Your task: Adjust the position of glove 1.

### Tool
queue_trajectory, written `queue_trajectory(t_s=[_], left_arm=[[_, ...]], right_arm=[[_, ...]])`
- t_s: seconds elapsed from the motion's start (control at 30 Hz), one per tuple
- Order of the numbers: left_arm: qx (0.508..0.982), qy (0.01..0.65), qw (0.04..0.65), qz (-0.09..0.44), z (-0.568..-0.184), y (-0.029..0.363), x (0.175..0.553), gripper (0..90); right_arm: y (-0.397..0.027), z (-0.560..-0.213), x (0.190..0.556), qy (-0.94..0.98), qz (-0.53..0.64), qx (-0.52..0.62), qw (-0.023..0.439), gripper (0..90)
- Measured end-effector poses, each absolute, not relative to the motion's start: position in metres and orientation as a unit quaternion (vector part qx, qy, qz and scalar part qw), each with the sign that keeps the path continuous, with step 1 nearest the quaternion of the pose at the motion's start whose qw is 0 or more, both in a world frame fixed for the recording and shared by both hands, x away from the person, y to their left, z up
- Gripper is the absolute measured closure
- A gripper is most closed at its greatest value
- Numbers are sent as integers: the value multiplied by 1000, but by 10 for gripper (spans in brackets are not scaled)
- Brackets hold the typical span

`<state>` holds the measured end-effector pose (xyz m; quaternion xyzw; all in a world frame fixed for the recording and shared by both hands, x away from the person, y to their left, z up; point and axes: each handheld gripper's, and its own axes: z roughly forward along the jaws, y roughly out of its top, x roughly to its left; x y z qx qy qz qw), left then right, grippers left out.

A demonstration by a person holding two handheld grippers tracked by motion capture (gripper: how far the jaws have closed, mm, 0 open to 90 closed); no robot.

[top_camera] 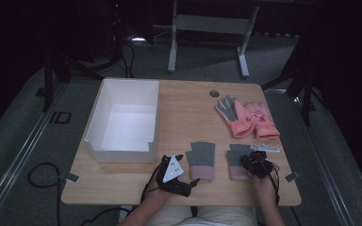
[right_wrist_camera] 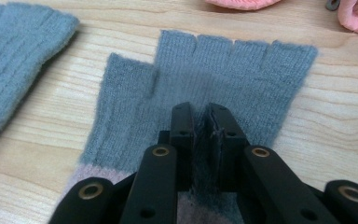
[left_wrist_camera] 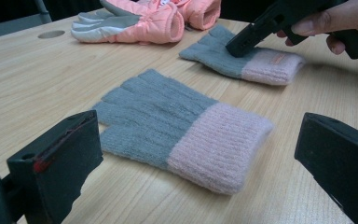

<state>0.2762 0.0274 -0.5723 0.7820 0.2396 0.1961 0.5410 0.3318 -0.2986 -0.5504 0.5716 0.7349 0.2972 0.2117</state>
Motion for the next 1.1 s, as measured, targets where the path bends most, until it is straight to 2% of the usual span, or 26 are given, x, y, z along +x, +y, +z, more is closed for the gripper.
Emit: queue_trajectory(t_s=[0.27, 0.4, 0.5, 0.67, 1.1], left_arm=[[782, 240, 541, 196, -572, 28, 276, 0], [782, 239, 541, 196, -572, 27, 276, 0], [782, 240, 541, 195, -572, 28, 276, 1], [782, 240, 541, 196, -572, 27, 277, 0], [782, 240, 541, 195, -572, 27, 277, 0]], right_arm=[[-300, -549, 333, 745, 294, 558, 217, 709], [-309, -542, 335, 761, 309, 535, 201, 658], [-318, -534, 338, 780, 328, 503, 176, 658], [-326, -526, 339, 815, 319, 453, 168, 634], [-325, -539, 348, 839, 303, 422, 162, 617]])
